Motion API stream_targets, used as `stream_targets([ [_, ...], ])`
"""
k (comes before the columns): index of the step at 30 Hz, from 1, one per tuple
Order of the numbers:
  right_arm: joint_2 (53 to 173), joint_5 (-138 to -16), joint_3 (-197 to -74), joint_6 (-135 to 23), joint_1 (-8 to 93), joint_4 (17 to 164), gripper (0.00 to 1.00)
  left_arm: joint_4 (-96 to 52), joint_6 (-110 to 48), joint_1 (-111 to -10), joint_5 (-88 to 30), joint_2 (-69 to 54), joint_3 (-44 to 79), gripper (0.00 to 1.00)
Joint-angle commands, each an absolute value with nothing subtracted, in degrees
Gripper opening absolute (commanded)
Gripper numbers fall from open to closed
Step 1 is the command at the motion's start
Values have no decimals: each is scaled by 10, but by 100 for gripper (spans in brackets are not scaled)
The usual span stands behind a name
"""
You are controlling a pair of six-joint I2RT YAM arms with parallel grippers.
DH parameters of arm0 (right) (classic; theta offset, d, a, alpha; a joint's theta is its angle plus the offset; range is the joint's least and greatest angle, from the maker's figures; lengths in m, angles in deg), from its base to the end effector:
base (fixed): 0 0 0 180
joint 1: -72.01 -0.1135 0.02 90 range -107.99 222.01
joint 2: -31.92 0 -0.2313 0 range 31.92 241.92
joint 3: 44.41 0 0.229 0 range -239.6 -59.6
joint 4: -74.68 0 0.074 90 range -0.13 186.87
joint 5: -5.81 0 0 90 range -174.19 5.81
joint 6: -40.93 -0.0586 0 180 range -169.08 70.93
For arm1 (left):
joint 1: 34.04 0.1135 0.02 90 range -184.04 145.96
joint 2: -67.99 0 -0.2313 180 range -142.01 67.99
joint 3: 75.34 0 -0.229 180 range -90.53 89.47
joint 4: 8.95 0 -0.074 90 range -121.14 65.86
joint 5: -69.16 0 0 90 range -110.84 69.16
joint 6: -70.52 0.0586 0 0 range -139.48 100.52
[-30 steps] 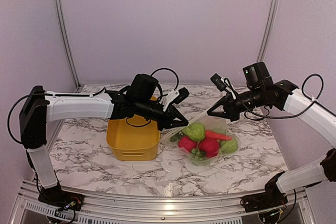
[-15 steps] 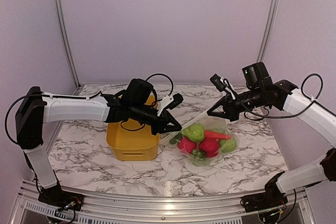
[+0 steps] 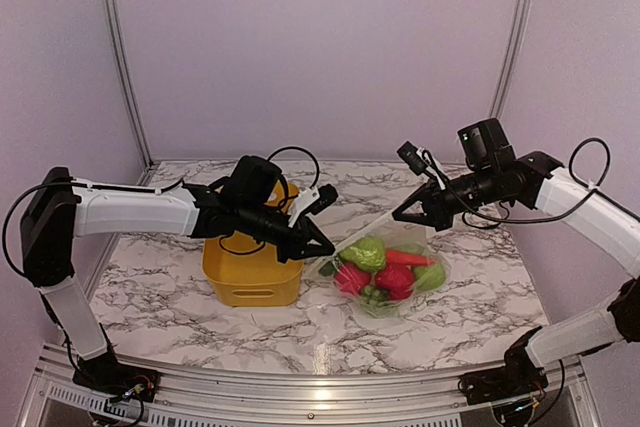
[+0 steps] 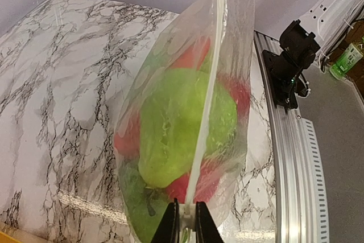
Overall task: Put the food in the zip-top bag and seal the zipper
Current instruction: Zip the zipper of the food storage bag.
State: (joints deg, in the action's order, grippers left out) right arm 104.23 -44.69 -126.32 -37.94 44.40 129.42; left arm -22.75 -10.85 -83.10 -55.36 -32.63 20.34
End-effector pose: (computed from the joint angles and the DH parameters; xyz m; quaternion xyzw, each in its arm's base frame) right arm 0.2128 0.1533 0.2875 -0.4102 0.7780 0.3606 0.3106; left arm 0.2293 -0.3150 0.2152 0.5289 0.6533 -0.4060 0.3586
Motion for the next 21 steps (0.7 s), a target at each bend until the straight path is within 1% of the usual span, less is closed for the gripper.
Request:
stream_targets([
  [1, 1049, -454, -1302, -376, 451, 1275, 0, -284, -98, -818, -548, -315, 229, 5],
  [13, 1069, -451, -1319, -376, 452, 1277, 0, -292, -86, -809, -550, -308, 250, 6],
  [19, 1081, -434, -1323, -381, 451, 1274, 0, -278, -99, -808, -551, -311, 243, 12],
  [20, 1081, -435, -1323, -382, 451, 1273, 0, -277, -101, -808, -548, -312, 241, 16],
  [21, 1081, -438, -1325, -382, 451, 1274, 0, -276, -104, -808, -545, -311, 240, 23],
])
